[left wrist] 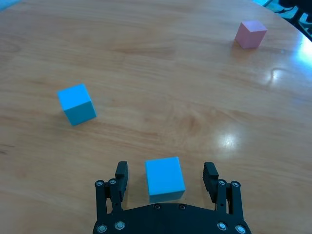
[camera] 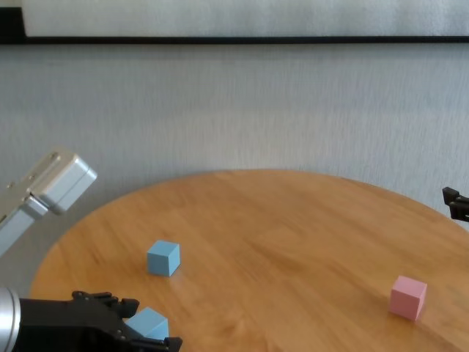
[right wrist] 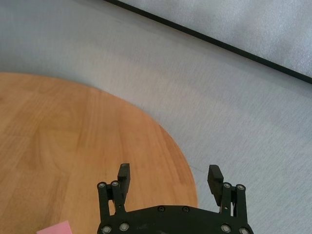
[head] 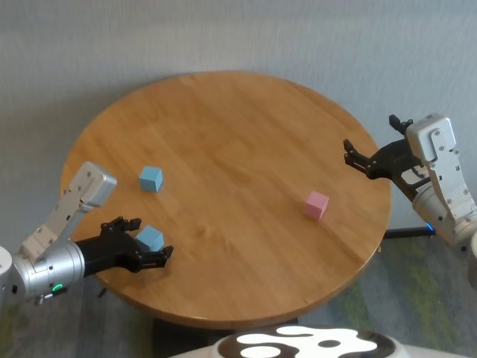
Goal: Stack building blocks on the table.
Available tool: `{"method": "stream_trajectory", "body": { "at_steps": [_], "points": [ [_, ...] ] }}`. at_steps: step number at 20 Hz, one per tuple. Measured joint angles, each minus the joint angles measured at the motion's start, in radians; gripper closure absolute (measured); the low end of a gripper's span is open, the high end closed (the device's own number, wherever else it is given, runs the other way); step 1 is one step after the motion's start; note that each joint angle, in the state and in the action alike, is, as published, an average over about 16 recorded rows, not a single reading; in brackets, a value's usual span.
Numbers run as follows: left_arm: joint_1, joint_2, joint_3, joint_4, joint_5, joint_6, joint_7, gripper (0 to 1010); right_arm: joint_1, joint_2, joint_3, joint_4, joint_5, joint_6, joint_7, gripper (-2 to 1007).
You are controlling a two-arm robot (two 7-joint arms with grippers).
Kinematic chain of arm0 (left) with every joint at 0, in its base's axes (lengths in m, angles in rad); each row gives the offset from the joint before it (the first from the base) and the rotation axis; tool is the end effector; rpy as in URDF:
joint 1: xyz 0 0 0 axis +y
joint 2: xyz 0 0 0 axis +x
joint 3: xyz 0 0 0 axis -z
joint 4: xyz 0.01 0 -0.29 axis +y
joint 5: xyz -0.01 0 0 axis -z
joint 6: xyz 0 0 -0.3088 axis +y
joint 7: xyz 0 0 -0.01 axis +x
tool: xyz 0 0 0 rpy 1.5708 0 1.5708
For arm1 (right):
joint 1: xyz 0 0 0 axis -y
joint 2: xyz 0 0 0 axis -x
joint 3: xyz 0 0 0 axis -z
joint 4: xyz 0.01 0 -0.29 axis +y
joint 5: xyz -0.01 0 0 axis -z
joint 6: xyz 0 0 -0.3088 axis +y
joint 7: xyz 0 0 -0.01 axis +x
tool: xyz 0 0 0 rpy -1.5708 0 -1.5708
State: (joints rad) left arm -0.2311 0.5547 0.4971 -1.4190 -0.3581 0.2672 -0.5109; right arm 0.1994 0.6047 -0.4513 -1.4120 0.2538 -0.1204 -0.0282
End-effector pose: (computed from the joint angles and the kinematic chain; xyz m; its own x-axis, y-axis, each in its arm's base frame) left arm 0.3628 0.0530 -0.3045 0.7392 0.6735 0.0067 -0.5937 0.6468 0.4787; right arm 0.3581 -0.0827 -0.3023 0.2923 -0.8802 0.3738 0.9552 0.2873 -0.0705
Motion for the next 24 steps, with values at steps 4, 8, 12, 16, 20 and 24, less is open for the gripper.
{"method": "stream_trajectory", "body": {
  "at_steps": [4, 8, 12, 16, 20, 24],
  "points": [
    [-0.003, 0.000, 0.003, 0.001, 0.008, 0.000, -0.003, 10, 0.000, 0.000, 0.000, 0.000, 0.000, 0.000, 0.000, -1],
    [-0.003, 0.000, 0.003, 0.001, 0.011, -0.001, -0.003, 19, 0.000, 0.000, 0.000, 0.000, 0.000, 0.000, 0.000, 0],
    [-0.003, 0.000, 0.002, 0.000, 0.011, -0.001, -0.002, 50, 0.000, 0.000, 0.000, 0.000, 0.000, 0.000, 0.000, 0],
    [-0.002, -0.001, 0.002, 0.000, 0.011, -0.001, -0.002, 110, 0.000, 0.000, 0.000, 0.000, 0.000, 0.000, 0.000, 0],
    [-0.002, -0.001, 0.002, 0.000, 0.010, -0.001, -0.002, 202, 0.000, 0.000, 0.000, 0.000, 0.000, 0.000, 0.000, 0],
    [-0.002, -0.001, 0.002, 0.000, 0.010, -0.001, -0.001, 321, 0.000, 0.000, 0.000, 0.000, 0.000, 0.000, 0.000, 0]
  ]
}}
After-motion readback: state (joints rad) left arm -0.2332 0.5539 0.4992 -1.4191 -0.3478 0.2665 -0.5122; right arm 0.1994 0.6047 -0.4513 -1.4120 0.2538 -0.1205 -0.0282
